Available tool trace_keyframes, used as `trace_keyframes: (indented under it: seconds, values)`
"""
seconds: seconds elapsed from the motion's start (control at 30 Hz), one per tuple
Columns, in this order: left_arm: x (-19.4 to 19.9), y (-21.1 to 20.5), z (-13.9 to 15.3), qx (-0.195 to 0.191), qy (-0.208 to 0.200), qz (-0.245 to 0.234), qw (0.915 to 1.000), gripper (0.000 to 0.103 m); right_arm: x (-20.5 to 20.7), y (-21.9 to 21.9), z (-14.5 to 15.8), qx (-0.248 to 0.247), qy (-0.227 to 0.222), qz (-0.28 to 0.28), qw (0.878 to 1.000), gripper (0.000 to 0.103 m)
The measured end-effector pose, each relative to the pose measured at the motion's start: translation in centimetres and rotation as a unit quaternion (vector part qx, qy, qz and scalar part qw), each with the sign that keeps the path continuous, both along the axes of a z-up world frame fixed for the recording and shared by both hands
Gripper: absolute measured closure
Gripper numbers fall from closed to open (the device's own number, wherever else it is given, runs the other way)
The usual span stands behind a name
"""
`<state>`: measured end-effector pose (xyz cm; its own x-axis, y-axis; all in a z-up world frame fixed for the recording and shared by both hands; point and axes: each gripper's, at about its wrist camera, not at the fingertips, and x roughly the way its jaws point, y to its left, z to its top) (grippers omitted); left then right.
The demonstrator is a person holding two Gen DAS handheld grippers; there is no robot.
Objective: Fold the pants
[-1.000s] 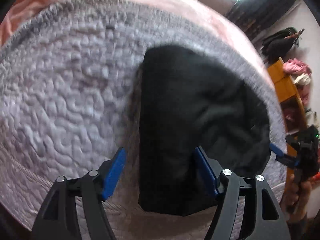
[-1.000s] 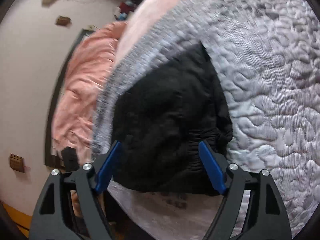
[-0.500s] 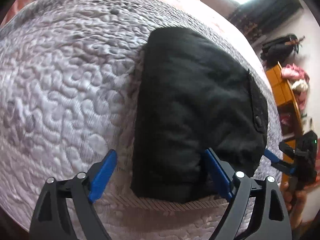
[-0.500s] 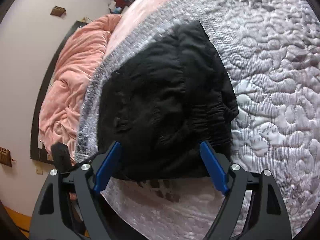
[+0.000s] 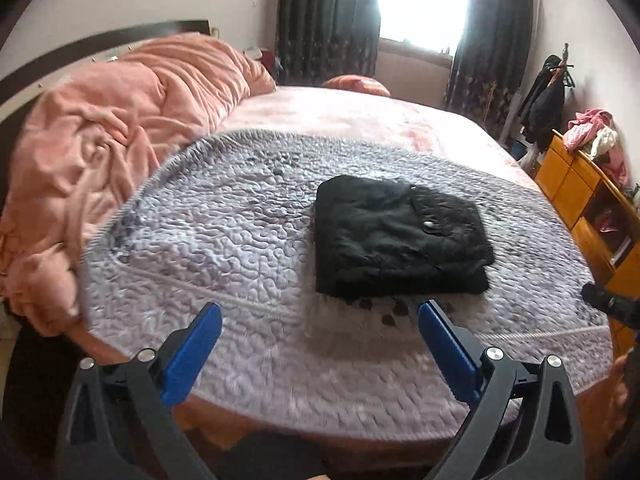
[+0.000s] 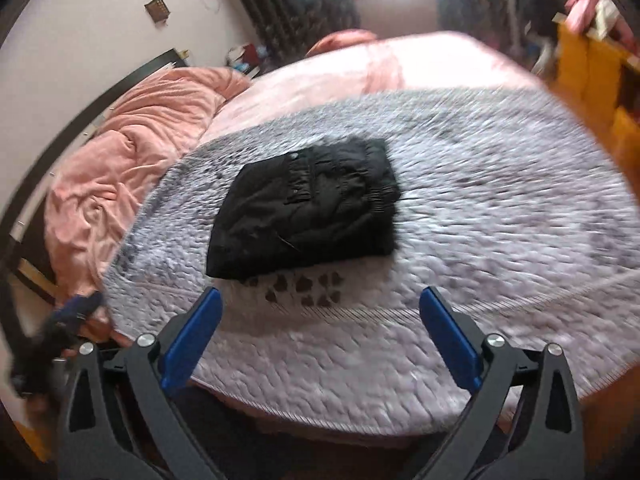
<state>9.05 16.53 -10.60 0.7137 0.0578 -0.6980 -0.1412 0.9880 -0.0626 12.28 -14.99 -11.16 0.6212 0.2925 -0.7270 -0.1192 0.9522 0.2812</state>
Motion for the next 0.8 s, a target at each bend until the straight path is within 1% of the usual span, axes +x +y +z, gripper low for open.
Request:
trace_keyframes:
  seconds: [0.03, 0.1, 0.23, 0.33, 0.4, 0.5, 0.6, 0.67, 0.8]
  values:
    - [-1.4, -0.1, 1.0, -0.005, -0.007, 0.005, 1.0, 0.004, -0.9, 0.1, 0.3, -0.012, -0.007, -0.006, 1.0, 0.003]
    - [-4.2, -0.4, 2.7, -0.016, -0.024, 0.003, 0.9996, 0.004, -4.4, 0.7, 1.9, -0.038, -0.03, -0.012, 0.999, 0.003]
    - [-8.5, -2.1, 5.7, 0.006, -0.043, 0.001, 0.9991, 0.004, -9.1, 1.7, 5.1, -0.071, -0.055, -0.01, 0.996, 0.003]
    - [-11.5, -3.0, 7.6, -0.01, -0.058, -0.016, 0.9981, 0.004, -11.9, 2.3, 8.0, -0.094, -0.085, -0.017, 0.992, 0.003]
    - [-13.1, -3.7, 8.7, -0.003, -0.066, -0.019, 0.9976, 0.004, -14.1, 2.5, 10.2, -0.1, -0.11, -0.021, 0.989, 0.003]
    - [-15.7, -4.6, 11.0, 0.014, -0.088, -0.015, 0.9959, 0.004, -16.3, 2.8, 12.2, -0.111, -0.13, -0.03, 0.985, 0.003]
    - [-17.0, -4.9, 12.2, 0.012, -0.096, -0.018, 0.9951, 0.004, -18.0, 2.9, 13.5, -0.106, -0.139, -0.032, 0.984, 0.003]
    - [-17.5, -5.2, 12.5, 0.019, -0.094, -0.016, 0.9952, 0.004, -18.8, 2.9, 14.0, -0.098, -0.137, -0.033, 0.985, 0.003]
    - [-17.7, -5.3, 12.1, -0.003, -0.08, -0.023, 0.9965, 0.004, -19.3, 3.3, 14.1, -0.097, -0.13, -0.027, 0.986, 0.003]
